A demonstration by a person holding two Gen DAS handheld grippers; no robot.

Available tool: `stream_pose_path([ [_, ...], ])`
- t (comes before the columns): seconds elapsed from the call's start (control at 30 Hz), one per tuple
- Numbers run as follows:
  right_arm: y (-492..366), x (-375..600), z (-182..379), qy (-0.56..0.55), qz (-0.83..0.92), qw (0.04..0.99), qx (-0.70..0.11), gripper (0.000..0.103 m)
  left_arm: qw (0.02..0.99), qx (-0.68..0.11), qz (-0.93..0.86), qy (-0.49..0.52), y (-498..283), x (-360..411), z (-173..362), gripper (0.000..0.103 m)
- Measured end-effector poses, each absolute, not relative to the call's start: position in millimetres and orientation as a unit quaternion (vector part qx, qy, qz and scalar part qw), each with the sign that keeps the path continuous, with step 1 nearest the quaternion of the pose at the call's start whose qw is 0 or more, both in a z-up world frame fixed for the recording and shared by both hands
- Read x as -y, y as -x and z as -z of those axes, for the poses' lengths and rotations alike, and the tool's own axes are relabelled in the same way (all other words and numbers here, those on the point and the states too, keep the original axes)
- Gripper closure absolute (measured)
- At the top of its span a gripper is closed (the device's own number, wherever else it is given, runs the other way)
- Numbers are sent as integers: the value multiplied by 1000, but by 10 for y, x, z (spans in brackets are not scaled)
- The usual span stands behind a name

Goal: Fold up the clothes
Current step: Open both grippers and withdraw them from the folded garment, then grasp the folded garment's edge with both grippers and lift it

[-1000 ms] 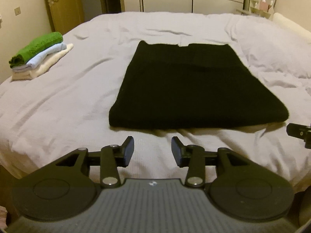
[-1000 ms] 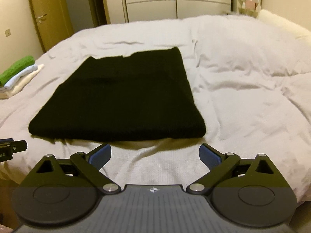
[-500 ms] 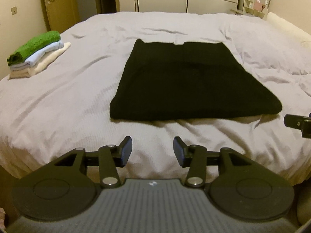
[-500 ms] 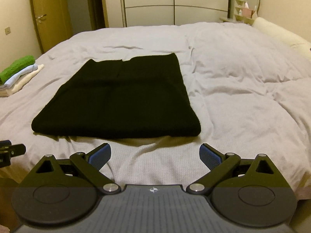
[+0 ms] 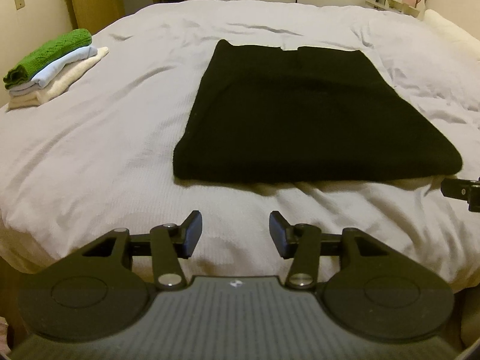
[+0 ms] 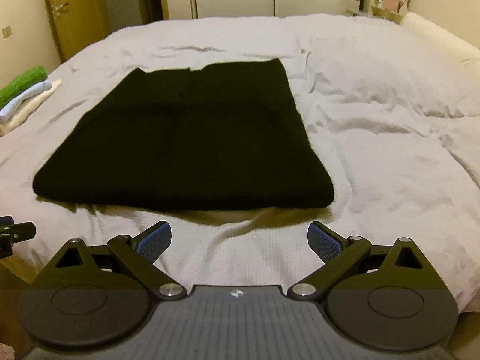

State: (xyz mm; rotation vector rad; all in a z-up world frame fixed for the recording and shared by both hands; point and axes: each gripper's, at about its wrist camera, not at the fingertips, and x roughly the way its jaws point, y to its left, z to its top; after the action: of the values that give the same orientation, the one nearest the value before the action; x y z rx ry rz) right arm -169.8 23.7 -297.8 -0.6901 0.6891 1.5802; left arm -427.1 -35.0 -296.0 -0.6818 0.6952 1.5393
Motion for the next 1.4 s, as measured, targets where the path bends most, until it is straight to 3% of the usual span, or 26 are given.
stream_pose_path([
  [0.43, 1621, -533, 3200, 312, -675, 590, -314, 3, 618, -319, -663, 277, 4237, 48, 3137, 53],
  [0.6, 1502, -467, 3177, 295, -702, 588, -273, 3, 649, -358, -656, 144, 4200, 149, 3205, 53],
  [0.87, 1538, -166, 3376, 401, -726, 558, -24, 3, 641, -496, -564, -160, 4149, 318, 3603, 49],
  [0.93, 1597, -144, 3514, 446, -716, 536, 39, 3, 637, -522, -526, -214, 4140, 317, 3757, 42],
  [1.17, 1723, -228, 3838, 513, -690, 481, 170, 4, 631, -549, -462, -296, 4284, 160, 4106, 40],
  [1.27, 1738, -343, 3922, 522, -688, 464, 196, 14, 637, -545, -454, -300, 4320, 29, 4104, 52],
  [1.3, 1738, -381, 3940, 520, -687, 463, 207, 18, 637, -544, -453, -304, 4329, -4, 4112, 66],
  [1.33, 1738, -420, 3958, 519, -686, 461, 218, 18, 637, -543, -451, -309, 4338, -36, 4121, 74],
  [1.4, 1716, -509, 3987, 516, -684, 461, 231, 25, 630, -539, -450, -332, 4367, -96, 4196, 78],
])
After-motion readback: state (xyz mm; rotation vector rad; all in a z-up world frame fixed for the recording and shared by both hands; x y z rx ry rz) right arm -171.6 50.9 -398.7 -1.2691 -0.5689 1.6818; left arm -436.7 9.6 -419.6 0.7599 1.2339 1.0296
